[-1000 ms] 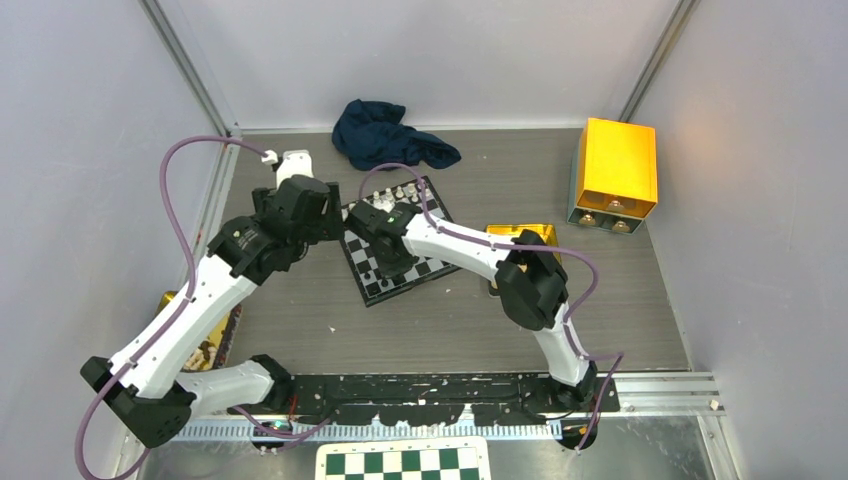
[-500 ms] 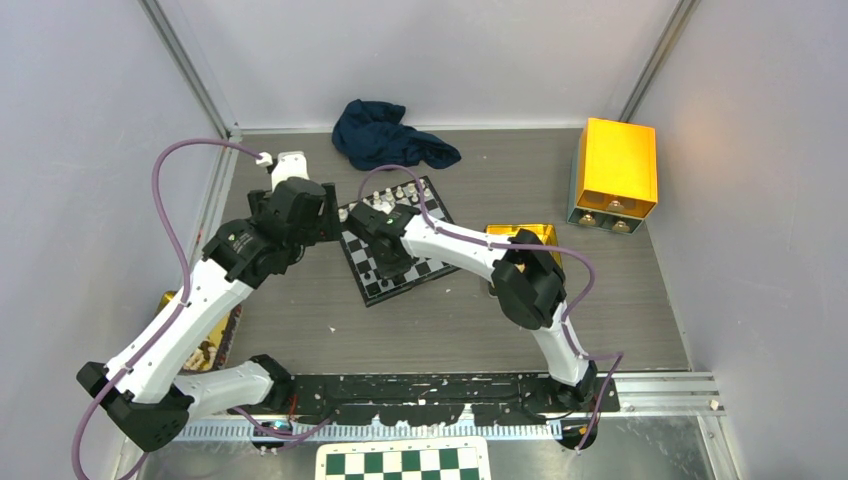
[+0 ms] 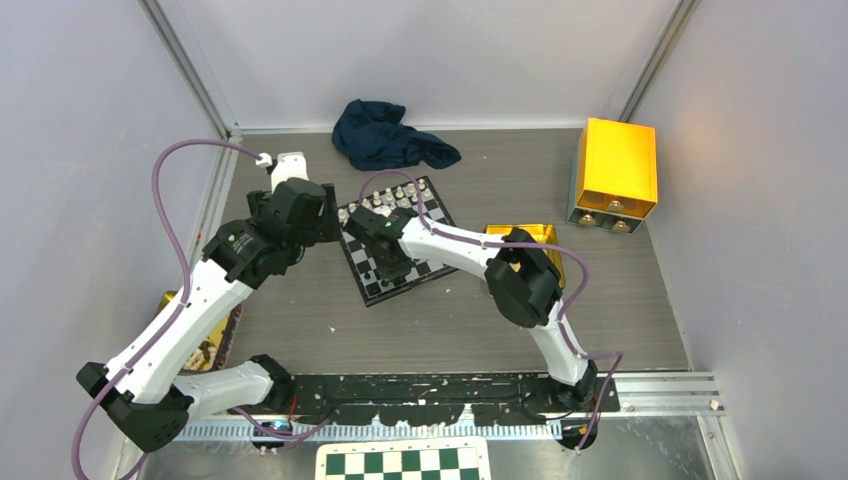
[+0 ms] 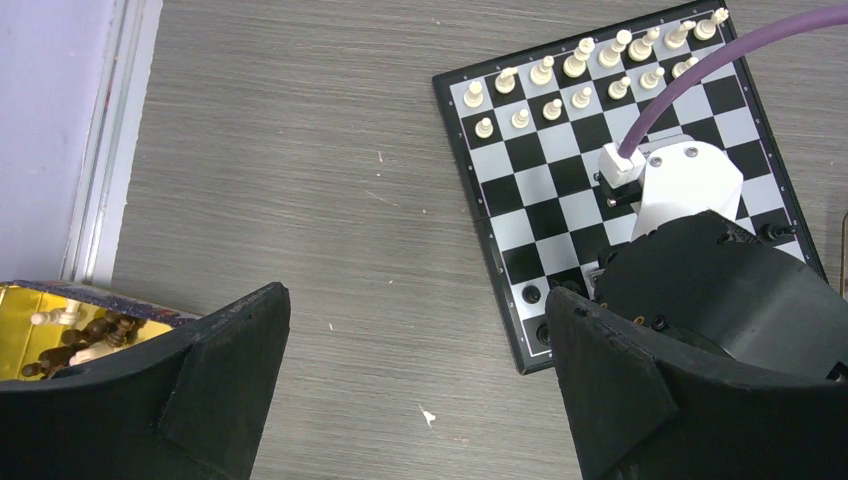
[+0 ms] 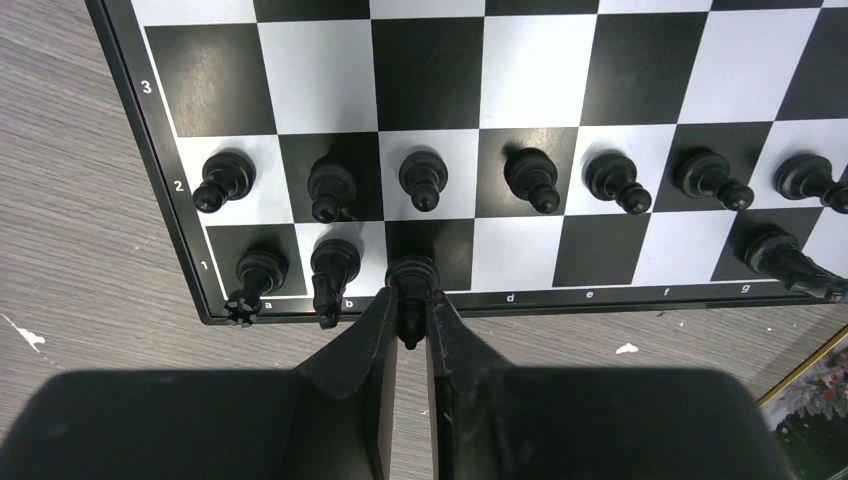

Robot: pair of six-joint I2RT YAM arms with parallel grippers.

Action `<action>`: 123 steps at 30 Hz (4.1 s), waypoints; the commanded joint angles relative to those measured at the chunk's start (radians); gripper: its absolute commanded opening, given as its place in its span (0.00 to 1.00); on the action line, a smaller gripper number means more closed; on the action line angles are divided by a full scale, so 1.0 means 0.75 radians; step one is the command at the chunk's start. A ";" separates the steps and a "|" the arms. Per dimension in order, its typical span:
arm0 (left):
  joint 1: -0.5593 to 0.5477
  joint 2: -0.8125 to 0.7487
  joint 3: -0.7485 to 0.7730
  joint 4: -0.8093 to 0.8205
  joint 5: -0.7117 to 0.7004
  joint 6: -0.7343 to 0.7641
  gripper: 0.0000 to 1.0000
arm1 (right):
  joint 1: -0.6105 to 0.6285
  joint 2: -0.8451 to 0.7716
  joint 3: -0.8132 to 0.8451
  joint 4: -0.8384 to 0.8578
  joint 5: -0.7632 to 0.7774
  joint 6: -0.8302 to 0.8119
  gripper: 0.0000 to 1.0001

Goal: Set up the chess pieces on the board
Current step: Place the chess piece on the chessboard, then pick up the chess piece from the storage box.

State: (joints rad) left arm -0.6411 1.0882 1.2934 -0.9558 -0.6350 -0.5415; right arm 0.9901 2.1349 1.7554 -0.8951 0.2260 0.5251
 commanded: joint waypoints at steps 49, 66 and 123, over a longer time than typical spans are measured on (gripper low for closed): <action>0.006 0.003 0.015 0.002 -0.041 -0.003 1.00 | -0.038 -0.113 0.003 0.031 0.025 -0.043 0.27; 0.005 0.034 0.045 0.007 -0.059 0.012 1.00 | -0.040 -0.304 -0.038 0.043 0.101 -0.041 0.28; 0.319 0.819 0.395 0.150 -0.024 -0.144 0.99 | -0.941 -0.804 -0.932 0.173 -0.168 -0.017 0.50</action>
State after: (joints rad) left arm -0.4068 1.7611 1.6062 -0.8917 -0.6460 -0.6685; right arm 0.2878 1.5196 1.0657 -0.8223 0.1158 0.5014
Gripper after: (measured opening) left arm 0.994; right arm 0.506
